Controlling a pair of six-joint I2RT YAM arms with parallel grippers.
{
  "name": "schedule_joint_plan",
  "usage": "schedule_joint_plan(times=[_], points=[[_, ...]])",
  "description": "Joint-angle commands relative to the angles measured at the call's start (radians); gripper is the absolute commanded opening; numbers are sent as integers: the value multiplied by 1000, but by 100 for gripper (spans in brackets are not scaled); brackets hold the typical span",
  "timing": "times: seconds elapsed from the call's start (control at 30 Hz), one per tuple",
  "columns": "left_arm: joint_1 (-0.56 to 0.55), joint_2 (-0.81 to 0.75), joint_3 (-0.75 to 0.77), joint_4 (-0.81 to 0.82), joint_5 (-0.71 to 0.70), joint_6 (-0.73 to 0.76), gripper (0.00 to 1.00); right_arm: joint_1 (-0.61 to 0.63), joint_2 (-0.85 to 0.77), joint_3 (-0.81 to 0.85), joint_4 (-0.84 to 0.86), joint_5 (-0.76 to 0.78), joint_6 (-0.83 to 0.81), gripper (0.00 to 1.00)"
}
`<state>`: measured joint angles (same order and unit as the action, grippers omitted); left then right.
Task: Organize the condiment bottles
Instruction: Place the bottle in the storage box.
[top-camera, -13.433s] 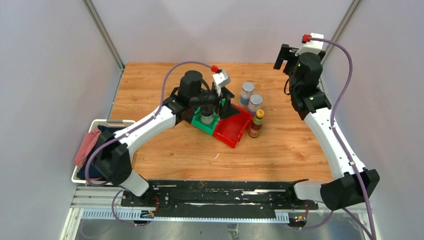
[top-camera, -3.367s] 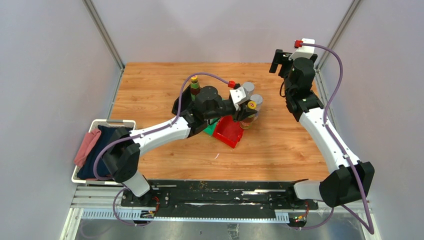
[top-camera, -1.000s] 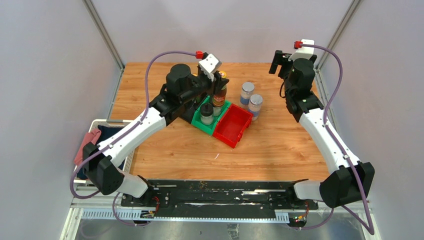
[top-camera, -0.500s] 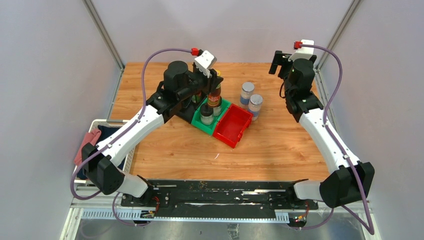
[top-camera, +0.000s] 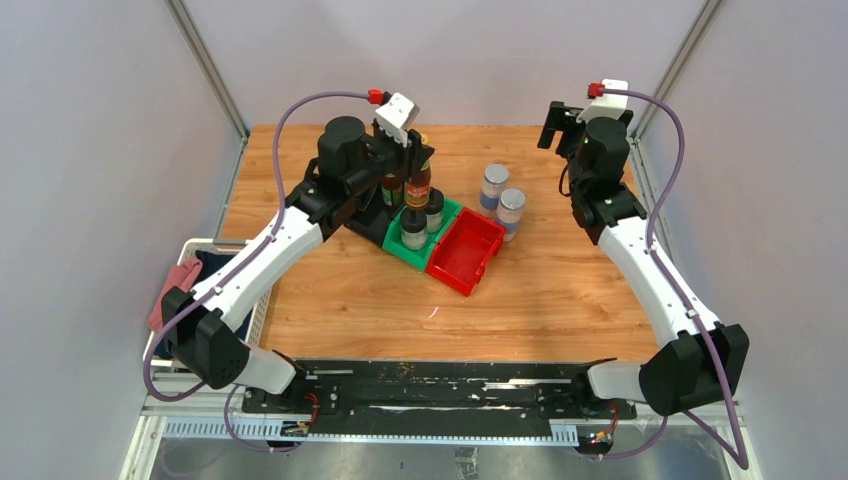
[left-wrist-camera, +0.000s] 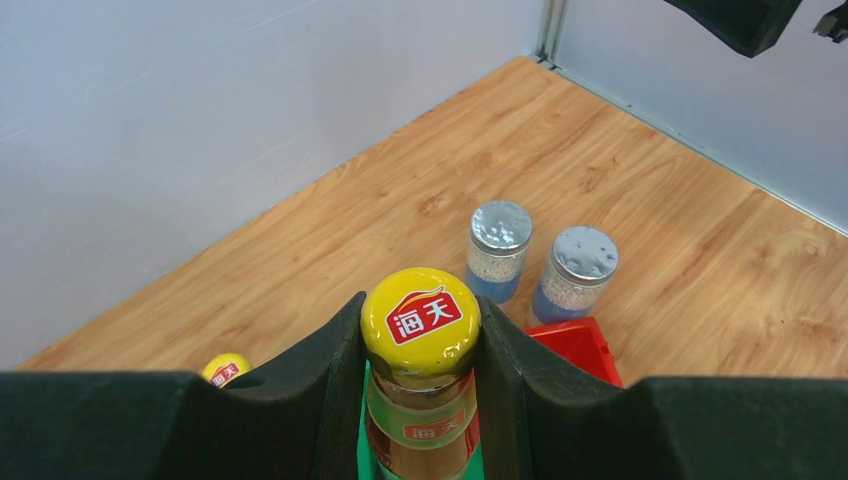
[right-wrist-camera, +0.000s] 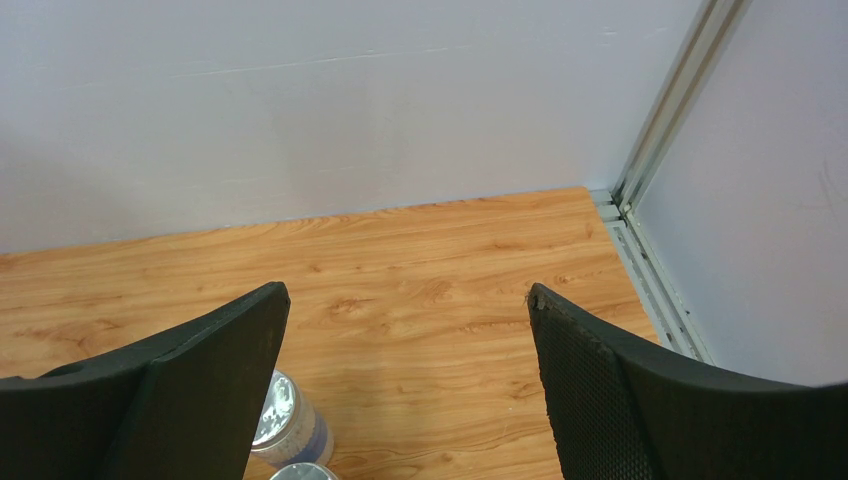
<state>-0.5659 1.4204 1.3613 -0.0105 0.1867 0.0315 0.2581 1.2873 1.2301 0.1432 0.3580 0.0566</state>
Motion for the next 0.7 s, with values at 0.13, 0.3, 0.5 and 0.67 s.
schedule_joint_plan(times=[0.13,0.3,0.5,0.67], points=[[44,-43,23,105,-4,-19,0,0,-8,-4,32,-6,16,93],[70,-46,13,104,-9,-22,0,0,-6,-1,33,-8,16,93],[104,-43,-3,106,-7,-25,0,0,-7,-1,35,-7,14,93],[137,-46,-16,109,4,-27,0,0,-10,-3,36,-5,13,93]])
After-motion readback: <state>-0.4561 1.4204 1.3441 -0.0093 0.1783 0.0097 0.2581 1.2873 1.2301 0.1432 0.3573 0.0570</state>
